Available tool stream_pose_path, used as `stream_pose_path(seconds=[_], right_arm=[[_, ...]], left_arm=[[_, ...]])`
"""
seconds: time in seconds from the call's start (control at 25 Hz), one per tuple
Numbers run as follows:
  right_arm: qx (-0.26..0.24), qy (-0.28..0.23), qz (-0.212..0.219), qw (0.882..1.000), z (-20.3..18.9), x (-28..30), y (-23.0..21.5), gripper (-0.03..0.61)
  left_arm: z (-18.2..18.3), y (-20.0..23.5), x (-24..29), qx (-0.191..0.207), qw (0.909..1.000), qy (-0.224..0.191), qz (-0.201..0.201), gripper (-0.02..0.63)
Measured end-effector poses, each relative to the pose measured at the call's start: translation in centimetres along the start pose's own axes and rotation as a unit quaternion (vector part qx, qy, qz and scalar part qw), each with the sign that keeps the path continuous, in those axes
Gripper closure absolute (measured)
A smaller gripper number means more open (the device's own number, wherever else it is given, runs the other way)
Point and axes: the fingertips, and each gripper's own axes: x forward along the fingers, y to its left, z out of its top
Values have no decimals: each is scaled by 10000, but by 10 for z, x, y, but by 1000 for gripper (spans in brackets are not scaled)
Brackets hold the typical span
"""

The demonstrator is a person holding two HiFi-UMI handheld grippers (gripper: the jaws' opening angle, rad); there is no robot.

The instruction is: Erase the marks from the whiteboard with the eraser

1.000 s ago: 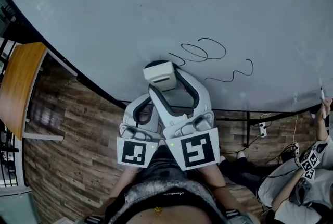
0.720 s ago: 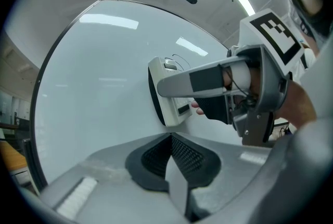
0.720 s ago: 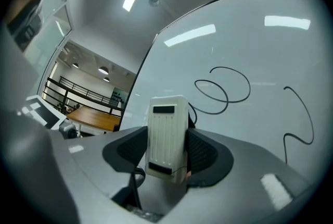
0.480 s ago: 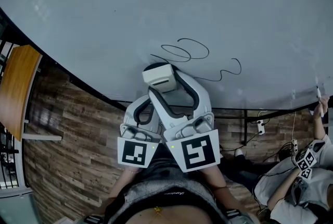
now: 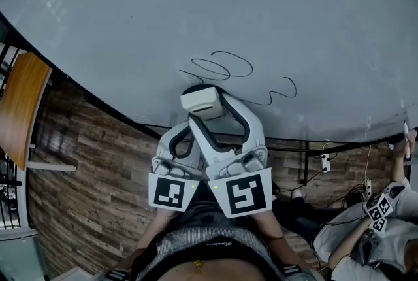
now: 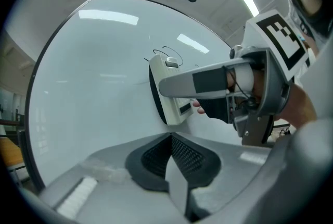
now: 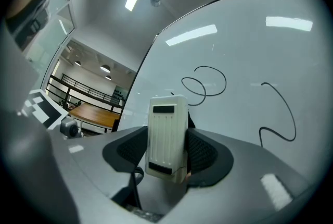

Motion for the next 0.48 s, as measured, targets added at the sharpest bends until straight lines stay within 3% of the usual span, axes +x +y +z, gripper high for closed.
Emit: stream_pose_path(seconds=[0.48], right_arm=[[3, 370, -204, 9991, -27, -29, -28, 336]], left_arm=[[-3, -23, 3, -24, 10000, 85, 31, 614]])
